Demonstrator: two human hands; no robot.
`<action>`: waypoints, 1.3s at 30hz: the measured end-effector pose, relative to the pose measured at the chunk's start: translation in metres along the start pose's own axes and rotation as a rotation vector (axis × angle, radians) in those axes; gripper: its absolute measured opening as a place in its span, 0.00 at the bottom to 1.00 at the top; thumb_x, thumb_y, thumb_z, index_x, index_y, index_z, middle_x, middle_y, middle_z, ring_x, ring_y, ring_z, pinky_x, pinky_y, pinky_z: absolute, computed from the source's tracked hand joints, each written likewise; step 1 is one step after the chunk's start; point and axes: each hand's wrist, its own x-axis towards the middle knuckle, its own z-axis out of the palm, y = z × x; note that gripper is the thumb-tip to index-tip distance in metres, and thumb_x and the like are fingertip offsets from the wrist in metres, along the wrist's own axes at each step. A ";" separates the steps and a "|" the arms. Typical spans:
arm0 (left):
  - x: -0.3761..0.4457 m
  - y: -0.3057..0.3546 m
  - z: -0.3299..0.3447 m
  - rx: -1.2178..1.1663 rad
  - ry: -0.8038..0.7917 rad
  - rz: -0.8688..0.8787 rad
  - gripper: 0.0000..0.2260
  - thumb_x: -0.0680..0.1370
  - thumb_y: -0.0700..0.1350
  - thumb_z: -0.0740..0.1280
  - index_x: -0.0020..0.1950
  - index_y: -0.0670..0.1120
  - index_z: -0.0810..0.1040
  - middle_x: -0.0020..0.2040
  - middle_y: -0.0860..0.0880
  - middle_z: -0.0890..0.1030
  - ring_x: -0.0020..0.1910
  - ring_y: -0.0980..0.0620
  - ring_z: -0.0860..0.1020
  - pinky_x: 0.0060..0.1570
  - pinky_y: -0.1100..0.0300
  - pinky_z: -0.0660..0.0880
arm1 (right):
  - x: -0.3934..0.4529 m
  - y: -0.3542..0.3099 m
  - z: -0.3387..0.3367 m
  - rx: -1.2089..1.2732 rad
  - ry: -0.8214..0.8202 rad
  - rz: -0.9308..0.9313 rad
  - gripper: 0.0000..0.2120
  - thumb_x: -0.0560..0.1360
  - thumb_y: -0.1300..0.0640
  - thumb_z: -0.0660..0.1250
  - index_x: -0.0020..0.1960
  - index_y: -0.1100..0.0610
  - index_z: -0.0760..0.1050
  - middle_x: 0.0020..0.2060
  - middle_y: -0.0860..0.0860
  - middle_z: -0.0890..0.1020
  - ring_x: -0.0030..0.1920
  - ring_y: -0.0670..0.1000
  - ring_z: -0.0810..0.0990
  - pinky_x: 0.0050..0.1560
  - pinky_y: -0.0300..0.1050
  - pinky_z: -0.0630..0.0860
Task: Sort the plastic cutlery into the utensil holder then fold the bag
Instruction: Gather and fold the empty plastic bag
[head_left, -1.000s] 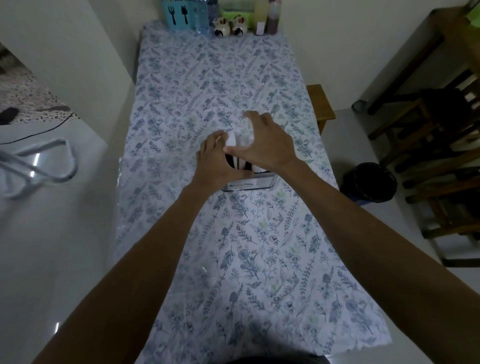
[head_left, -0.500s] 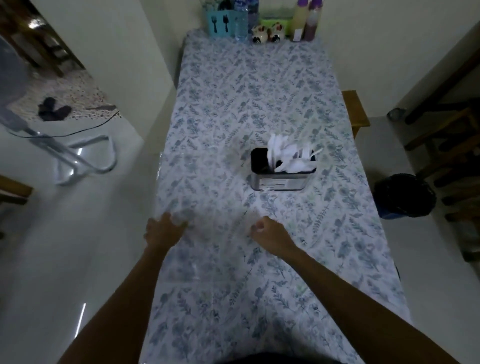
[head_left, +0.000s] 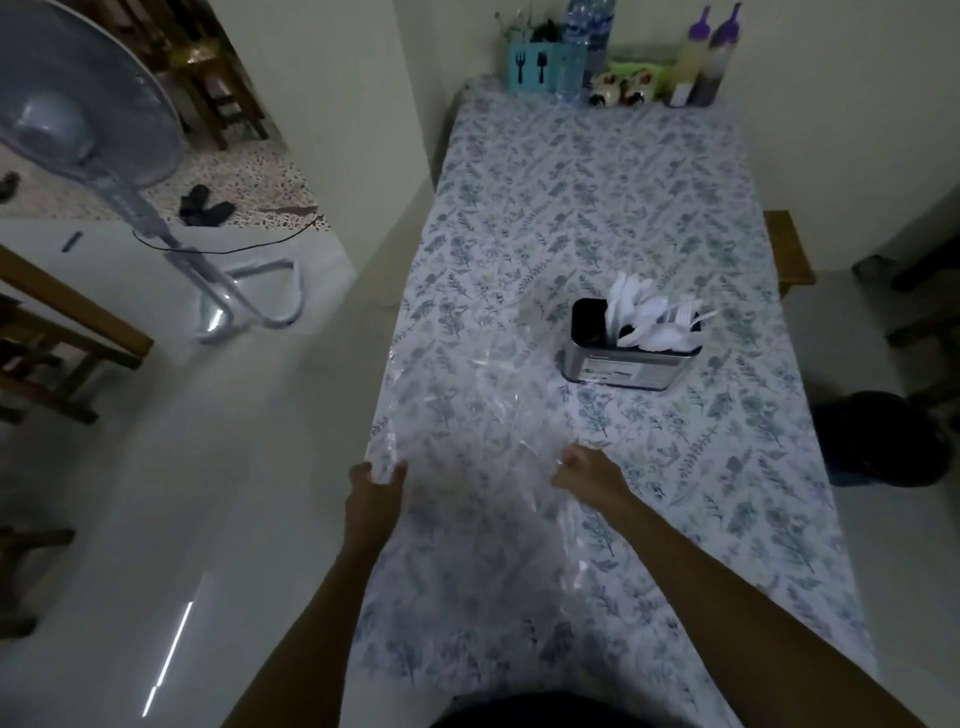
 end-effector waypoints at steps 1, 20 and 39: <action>-0.001 -0.007 0.001 -0.082 -0.055 -0.049 0.22 0.81 0.60 0.66 0.62 0.44 0.74 0.45 0.45 0.83 0.43 0.44 0.82 0.48 0.52 0.76 | -0.006 0.011 -0.005 0.043 -0.053 0.026 0.07 0.69 0.56 0.74 0.41 0.53 0.75 0.40 0.52 0.81 0.38 0.52 0.78 0.38 0.43 0.73; -0.099 0.147 -0.183 -0.419 0.016 0.952 0.09 0.83 0.56 0.65 0.58 0.60 0.83 0.77 0.49 0.71 0.76 0.45 0.69 0.71 0.39 0.68 | -0.201 -0.093 -0.168 0.538 0.243 -0.913 0.05 0.75 0.53 0.70 0.42 0.49 0.84 0.74 0.44 0.72 0.76 0.45 0.67 0.72 0.49 0.65; -0.094 0.083 0.004 -0.505 -0.786 0.200 0.25 0.79 0.30 0.67 0.72 0.44 0.64 0.65 0.42 0.82 0.61 0.41 0.83 0.49 0.56 0.83 | -0.160 0.078 -0.135 0.721 -0.176 -0.163 0.49 0.69 0.70 0.74 0.77 0.44 0.50 0.59 0.58 0.84 0.53 0.62 0.85 0.51 0.53 0.84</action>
